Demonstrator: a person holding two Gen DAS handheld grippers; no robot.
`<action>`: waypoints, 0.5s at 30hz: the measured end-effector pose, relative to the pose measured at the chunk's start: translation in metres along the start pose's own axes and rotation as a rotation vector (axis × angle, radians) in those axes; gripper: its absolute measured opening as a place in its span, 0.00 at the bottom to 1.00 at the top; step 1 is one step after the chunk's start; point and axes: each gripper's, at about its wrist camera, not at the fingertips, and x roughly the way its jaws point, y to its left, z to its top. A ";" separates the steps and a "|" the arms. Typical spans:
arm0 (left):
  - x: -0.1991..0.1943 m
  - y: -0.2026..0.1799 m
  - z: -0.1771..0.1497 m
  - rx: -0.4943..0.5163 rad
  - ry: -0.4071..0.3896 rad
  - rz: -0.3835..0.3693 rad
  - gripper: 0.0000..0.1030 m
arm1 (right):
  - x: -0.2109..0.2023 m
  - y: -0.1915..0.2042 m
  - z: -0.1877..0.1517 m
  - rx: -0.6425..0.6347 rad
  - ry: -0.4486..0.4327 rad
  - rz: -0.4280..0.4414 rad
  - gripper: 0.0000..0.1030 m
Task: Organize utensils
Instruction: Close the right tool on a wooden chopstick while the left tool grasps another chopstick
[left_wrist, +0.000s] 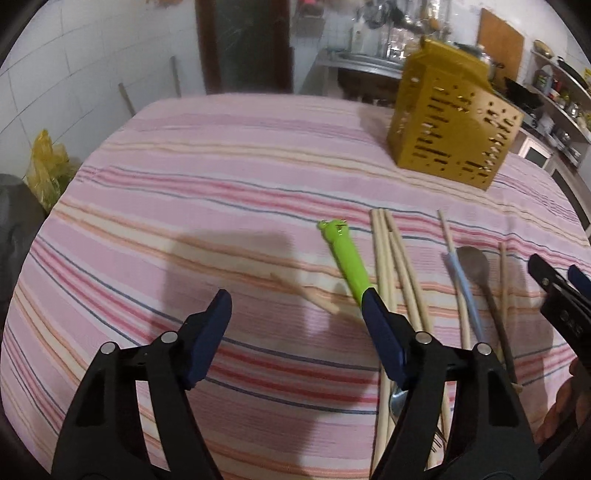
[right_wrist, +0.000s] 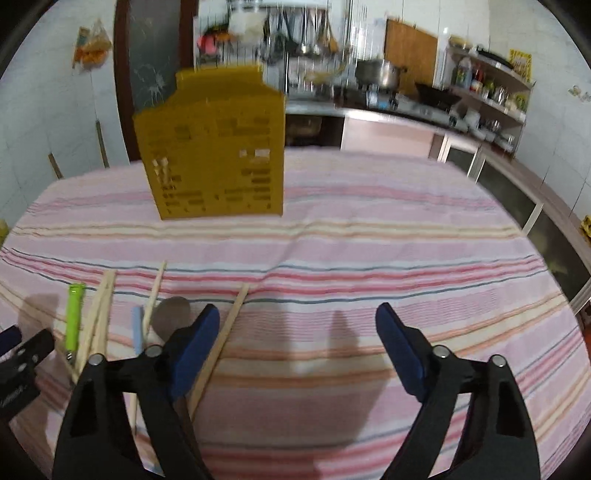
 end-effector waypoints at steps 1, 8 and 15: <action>0.002 0.001 0.001 -0.004 0.007 0.003 0.69 | 0.011 0.002 0.001 0.010 0.039 0.010 0.74; 0.015 0.004 0.006 -0.041 0.056 0.011 0.66 | 0.029 0.008 0.002 0.042 0.113 0.050 0.57; 0.029 -0.004 0.008 -0.047 0.085 0.018 0.40 | 0.033 0.017 0.001 0.055 0.139 0.078 0.40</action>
